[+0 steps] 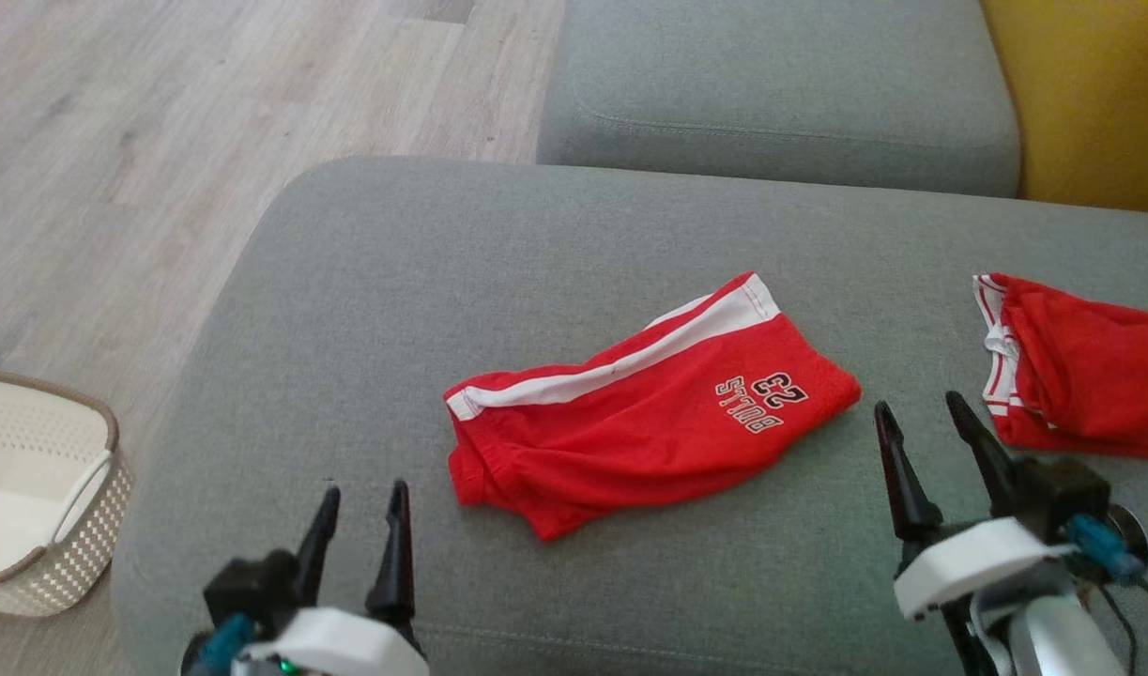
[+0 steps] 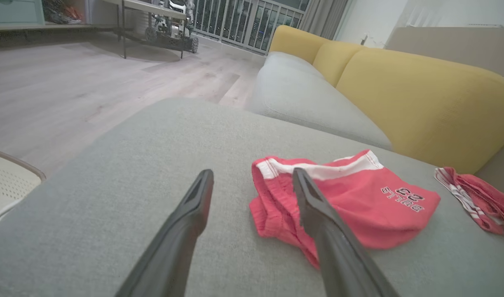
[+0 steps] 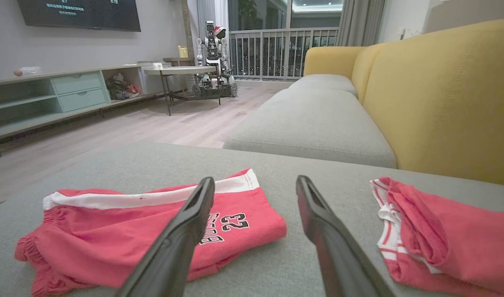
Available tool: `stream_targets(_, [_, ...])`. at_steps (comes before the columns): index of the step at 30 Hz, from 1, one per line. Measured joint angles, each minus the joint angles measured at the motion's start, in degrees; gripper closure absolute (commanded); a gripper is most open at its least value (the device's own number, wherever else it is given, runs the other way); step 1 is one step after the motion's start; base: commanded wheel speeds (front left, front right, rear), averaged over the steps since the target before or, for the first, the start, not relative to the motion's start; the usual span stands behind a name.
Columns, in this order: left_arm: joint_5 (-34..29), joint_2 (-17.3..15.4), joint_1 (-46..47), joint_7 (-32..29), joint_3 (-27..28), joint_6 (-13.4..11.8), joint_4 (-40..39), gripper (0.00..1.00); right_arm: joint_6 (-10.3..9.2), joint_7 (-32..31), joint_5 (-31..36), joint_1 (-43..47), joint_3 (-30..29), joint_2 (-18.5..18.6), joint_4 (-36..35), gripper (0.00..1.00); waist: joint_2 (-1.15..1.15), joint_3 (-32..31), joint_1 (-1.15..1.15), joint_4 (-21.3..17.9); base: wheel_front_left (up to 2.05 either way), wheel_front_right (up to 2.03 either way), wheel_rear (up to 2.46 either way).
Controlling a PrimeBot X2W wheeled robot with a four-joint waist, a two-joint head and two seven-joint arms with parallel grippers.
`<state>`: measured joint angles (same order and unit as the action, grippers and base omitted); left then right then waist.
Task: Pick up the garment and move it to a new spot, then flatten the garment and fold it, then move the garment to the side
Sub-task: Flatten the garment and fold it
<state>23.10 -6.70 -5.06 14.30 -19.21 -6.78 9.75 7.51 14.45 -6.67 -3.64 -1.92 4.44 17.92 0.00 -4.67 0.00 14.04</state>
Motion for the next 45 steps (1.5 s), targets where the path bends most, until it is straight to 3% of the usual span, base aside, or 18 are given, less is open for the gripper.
stream_targets(17, [-8.1, 2.7, -2.9, 0.0, 4.4, 6.0, 2.6, 0.00, 0.00, -2.1, 1.5, 4.5, -3.0, -1.7, -4.2, 0.00, 0.00, 0.4, 0.00, 1.1, 0.00, 0.00, 0.00])
stream_targets(19, [-8.1, 3.1, -2.9, 0.0, 4.2, 6.3, 3.2, 0.00, 0.00, -3.8, -1.6, 4.5, -2.7, -1.7, -3.6, 0.00, 0.00, 0.6, 0.00, 1.6, 0.00, 0.00, 0.00])
stream_targets(24, [-7.6, 3.3, -2.9, 0.0, 2.9, 6.3, 3.3, 0.00, 0.00, -8.6, -16.7, 3.9, -3.0, -1.9, -1.4, 0.00, 0.00, 2.3, 0.00, 2.9, 0.00, 0.00, 0.00])
stream_targets(29, [-6.8, 3.4, -1.7, 0.0, 1.0, 6.2, 3.6, 0.00, 0.00, -16.0, -33.1, -1.5, -5.3, -1.9, 5.3, 0.00, 0.00, 4.6, 0.00, 4.9, 0.00, 0.00, 0.00])
stream_targets(34, [-6.2, 3.4, 0.8, 0.0, -0.2, 5.6, 3.7, 0.00, -0.01, -21.8, -40.4, -8.6, -8.4, -1.9, 15.1, 0.00, 0.00, 6.5, 0.00, 7.5, 0.00, 0.00, 0.00])
stream_targets(45, [-4.7, 3.4, 1.6, 0.0, -2.5, 4.2, 3.9, 0.00, 0.00, -25.1, -39.4, -23.7, -16.5, -1.4, 36.7, 0.00, 0.00, 9.2, 0.00, 11.9, 0.00, 0.00, 0.00])
